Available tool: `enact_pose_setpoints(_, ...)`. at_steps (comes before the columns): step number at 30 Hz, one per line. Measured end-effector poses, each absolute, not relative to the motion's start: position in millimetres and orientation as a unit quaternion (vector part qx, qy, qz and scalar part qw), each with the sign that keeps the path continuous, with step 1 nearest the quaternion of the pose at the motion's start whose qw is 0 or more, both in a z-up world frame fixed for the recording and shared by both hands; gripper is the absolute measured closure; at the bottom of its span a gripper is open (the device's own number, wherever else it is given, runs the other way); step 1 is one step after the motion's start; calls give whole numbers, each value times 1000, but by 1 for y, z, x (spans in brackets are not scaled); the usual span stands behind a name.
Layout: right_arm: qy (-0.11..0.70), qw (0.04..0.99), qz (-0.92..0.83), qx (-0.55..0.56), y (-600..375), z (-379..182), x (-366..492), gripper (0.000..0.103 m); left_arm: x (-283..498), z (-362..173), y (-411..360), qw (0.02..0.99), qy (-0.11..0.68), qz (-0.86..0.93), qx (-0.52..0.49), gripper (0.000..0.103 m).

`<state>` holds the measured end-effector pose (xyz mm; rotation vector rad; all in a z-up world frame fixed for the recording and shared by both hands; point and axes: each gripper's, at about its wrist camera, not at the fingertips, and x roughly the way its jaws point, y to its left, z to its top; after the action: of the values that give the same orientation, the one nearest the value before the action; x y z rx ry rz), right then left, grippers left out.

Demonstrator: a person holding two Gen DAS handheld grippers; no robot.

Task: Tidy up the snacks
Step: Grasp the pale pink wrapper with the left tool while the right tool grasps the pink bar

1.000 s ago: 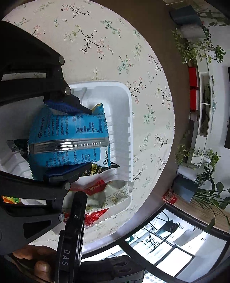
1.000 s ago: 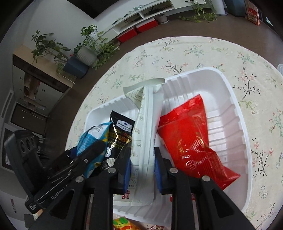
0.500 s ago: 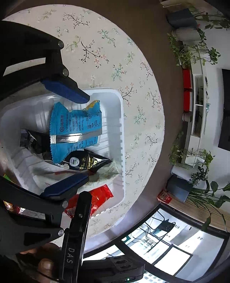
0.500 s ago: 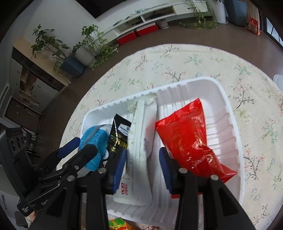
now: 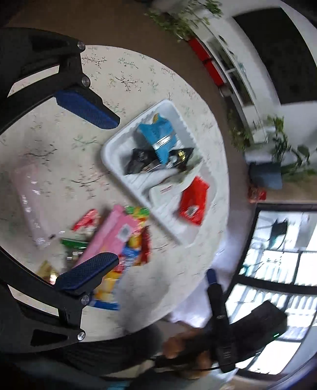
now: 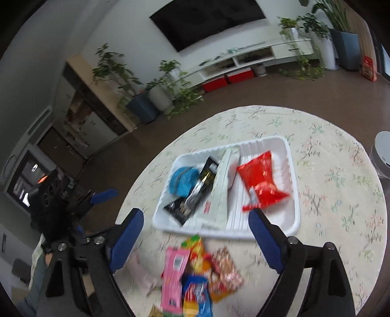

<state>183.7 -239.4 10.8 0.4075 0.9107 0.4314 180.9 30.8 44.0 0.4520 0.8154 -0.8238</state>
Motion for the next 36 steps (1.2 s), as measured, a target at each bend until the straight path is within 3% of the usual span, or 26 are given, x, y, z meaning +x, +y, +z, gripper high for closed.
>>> enact_pose_setpoints(4, 448, 843, 232, 186, -241, 1, 141, 13, 142, 22, 35, 776, 362, -391, 337, 0)
enact_pose_setpoints(10, 490, 821, 239, 168, -228, -28, 102, 16, 142, -9, 42, 726, 386, -420, 385, 2)
enact_pose_setpoints(12, 495, 817, 241, 173, -226, -35, 97, 16, 144, -17, 43, 710, 395, -438, 385, 15)
enact_pose_setpoints(15, 500, 813, 239, 180, -226, -41, 93, 17, 143, -33, 38, 679, 410, -458, 401, 25)
enact_pose_setpoints(24, 515, 804, 238, 178, -219, -52, 103, 20, 146, -69, 37, 643, 436, -469, 420, 28)
enact_pose_setpoints(27, 521, 801, 239, 172, -214, -55, 105, 22, 150, -71, 39, 635, 457, -482, 394, 49)
enact_pose_setpoints(32, 520, 806, 236, 153, -205, -52, 107, 23, 148, -70, 42, 647, 469, -466, 379, 71)
enact_pose_setpoints(36, 511, 820, 228, 120, -191, -41, 109, 26, 139, -68, 42, 668, 466, -440, 378, 76)
